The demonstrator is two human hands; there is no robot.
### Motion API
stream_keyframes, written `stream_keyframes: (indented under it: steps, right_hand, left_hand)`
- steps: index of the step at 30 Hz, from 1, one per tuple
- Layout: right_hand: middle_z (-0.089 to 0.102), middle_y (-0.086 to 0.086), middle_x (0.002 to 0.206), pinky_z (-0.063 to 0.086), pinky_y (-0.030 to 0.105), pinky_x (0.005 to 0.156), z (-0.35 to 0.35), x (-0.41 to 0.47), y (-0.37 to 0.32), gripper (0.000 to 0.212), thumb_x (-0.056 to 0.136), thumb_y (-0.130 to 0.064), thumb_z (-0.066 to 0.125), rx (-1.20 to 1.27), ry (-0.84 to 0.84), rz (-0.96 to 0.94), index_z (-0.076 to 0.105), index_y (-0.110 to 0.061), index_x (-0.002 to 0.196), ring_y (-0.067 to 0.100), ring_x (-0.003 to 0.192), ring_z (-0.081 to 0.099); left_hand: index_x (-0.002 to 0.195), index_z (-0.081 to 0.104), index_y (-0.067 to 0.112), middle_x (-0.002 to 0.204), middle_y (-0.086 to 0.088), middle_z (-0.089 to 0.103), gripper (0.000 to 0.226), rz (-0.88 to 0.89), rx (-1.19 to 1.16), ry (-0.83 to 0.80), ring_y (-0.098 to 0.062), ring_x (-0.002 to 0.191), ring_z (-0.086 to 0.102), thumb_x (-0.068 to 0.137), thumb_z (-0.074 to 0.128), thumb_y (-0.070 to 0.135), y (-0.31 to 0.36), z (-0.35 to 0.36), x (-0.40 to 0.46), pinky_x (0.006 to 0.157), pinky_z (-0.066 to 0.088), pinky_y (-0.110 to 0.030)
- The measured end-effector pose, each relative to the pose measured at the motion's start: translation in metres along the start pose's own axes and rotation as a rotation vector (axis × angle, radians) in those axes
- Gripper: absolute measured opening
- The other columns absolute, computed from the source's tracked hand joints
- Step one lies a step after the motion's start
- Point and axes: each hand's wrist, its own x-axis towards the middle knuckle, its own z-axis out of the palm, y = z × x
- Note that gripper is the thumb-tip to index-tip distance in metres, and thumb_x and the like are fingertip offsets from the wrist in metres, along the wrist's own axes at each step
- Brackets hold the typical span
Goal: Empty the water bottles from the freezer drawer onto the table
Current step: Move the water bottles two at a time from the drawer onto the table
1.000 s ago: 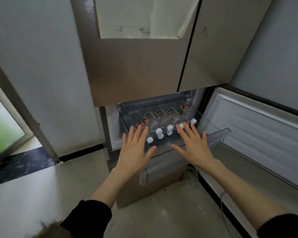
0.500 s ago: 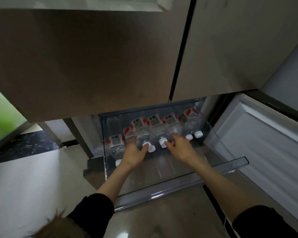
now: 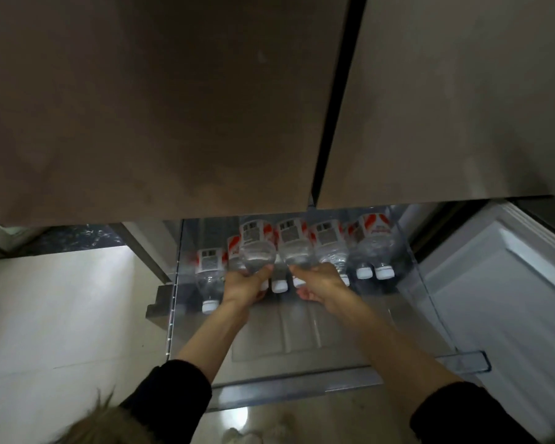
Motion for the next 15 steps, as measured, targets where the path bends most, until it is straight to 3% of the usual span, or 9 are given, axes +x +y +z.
stream_keyframes:
  steps: [3,5,7,9,11,13,15]
  right_hand:
    - [0.064,0.008,0.084,0.050,0.023,0.056,-0.006,-0.012,0.000,0.031,0.084,-0.030,0.066,-0.030,0.006,-0.034,0.062,-0.004,0.101,0.013,0.058,0.055]
    - [0.057,0.000,0.067,0.040,0.017,0.045,-0.011,-0.023,0.000,0.022,0.084,-0.031,0.064,-0.106,0.033,-0.100,0.058,-0.011,0.077,0.009,0.053,0.050]
    - [0.052,-0.003,0.058,0.034,0.019,0.046,-0.017,-0.037,0.001,0.029,0.084,-0.031,0.064,-0.208,0.101,-0.180,0.050,-0.017,0.063,0.007,0.054,0.048]
    - [0.052,-0.002,0.062,0.035,0.024,0.050,-0.021,-0.053,0.001,0.028,0.082,-0.034,0.063,-0.296,0.201,-0.269,0.050,-0.015,0.066,0.011,0.059,0.051]
    - [0.058,0.004,0.078,0.041,0.029,0.059,-0.026,-0.071,-0.001,0.030,0.082,-0.037,0.061,-0.365,0.308,-0.344,0.052,-0.008,0.087,0.022,0.073,0.057]
    - [0.061,0.012,0.093,0.045,0.033,0.067,-0.032,-0.088,-0.005,0.040,0.083,-0.039,0.058,-0.405,0.402,-0.409,0.047,-0.005,0.102,0.029,0.085,0.058]
    - [0.063,0.013,0.095,0.045,0.035,0.067,-0.037,-0.103,-0.011,0.036,0.083,-0.040,0.058,-0.446,0.476,-0.506,0.046,-0.009,0.097,0.029,0.084,0.057]
  left_hand:
    - [0.104,0.054,0.005,0.097,-0.012,0.065,0.038,0.067,0.145,0.133,-0.022,0.083,0.061,0.078,0.071,0.028,-0.001,-0.012,-0.005,0.074,0.053,-0.035]
    - [0.115,0.043,0.003,0.101,-0.007,0.059,0.048,0.167,0.205,0.223,-0.023,0.088,0.058,0.080,0.068,0.026,0.004,-0.020,-0.019,0.078,0.049,-0.034]
    - [0.115,0.037,0.005,0.097,-0.007,0.056,0.048,0.299,0.263,0.248,-0.027,0.086,0.059,0.082,0.065,0.025,0.009,-0.028,-0.036,0.078,0.052,-0.039]
    - [0.109,0.038,0.009,0.093,-0.009,0.058,0.042,0.422,0.329,0.249,-0.029,0.081,0.061,0.082,0.064,0.027,0.015,-0.037,-0.051,0.073,0.055,-0.045]
    - [0.100,0.038,0.012,0.088,-0.008,0.056,0.035,0.536,0.394,0.275,-0.029,0.077,0.060,0.083,0.063,0.030,0.021,-0.048,-0.065,0.070,0.054,-0.045]
    - [0.096,0.038,0.015,0.086,-0.006,0.053,0.031,0.651,0.443,0.292,-0.025,0.075,0.057,0.084,0.062,0.030,0.030,-0.059,-0.076,0.064,0.051,-0.037]
    - [0.094,0.037,0.017,0.087,-0.006,0.054,0.028,0.766,0.475,0.291,-0.020,0.075,0.055,0.085,0.060,0.031,0.042,-0.068,-0.085,0.060,0.045,-0.028]
